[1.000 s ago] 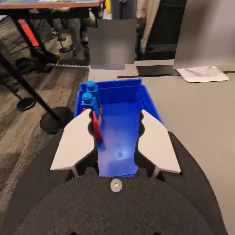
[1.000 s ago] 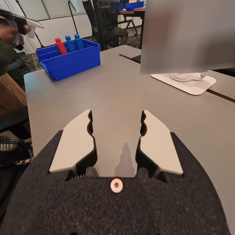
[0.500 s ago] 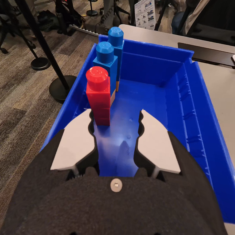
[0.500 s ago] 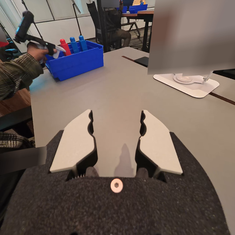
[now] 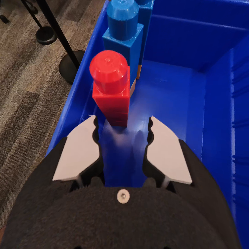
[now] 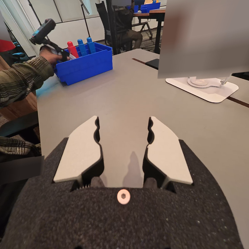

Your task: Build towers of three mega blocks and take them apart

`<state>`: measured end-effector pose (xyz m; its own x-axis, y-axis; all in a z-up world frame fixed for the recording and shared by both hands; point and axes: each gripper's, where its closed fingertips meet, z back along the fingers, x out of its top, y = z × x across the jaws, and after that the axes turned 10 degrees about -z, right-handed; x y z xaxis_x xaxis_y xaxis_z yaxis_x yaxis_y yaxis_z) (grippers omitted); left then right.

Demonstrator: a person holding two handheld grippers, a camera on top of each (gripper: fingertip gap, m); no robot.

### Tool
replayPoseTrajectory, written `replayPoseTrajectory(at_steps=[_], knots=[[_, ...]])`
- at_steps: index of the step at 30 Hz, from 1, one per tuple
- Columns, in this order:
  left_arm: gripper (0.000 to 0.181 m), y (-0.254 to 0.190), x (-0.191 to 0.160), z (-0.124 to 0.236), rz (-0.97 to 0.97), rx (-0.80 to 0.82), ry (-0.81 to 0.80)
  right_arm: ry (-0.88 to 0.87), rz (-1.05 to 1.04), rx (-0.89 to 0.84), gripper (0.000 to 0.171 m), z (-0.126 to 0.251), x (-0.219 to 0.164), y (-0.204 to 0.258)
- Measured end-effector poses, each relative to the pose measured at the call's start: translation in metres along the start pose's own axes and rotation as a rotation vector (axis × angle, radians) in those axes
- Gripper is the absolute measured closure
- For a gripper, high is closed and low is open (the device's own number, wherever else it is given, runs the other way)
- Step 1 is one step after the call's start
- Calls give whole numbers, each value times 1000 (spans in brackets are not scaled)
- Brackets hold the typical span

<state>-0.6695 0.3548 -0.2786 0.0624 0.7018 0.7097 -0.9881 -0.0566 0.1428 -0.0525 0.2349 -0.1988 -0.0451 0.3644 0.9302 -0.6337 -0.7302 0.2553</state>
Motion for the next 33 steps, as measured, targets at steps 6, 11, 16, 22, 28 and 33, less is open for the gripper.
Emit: replayPoseTrajectory(at_steps=[6, 11, 16, 22, 28, 33], knots=[[110, 0, 3, -9, -41, 11, 101, -3, 8, 3, 103, 2, 2, 3], [115, -1, 5, -16, 19, -39, 144, -11, 9, 6, 104, 4, 3, 3], [129, -2, 5, -21, 95, -120, 159, -16, 9, 12, 104, 5, 3, 3], [141, -4, 8, -23, 80, -138, 126, -15, 11, 15, 105, 5, 3, 4], [144, -13, 20, -8, -9, -175, 23, -4, 17, 15, 109, 4, 0, 3], [145, -25, 42, 31, -148, -213, -59, -4, -7, 34, 109, 0, -3, 3]])
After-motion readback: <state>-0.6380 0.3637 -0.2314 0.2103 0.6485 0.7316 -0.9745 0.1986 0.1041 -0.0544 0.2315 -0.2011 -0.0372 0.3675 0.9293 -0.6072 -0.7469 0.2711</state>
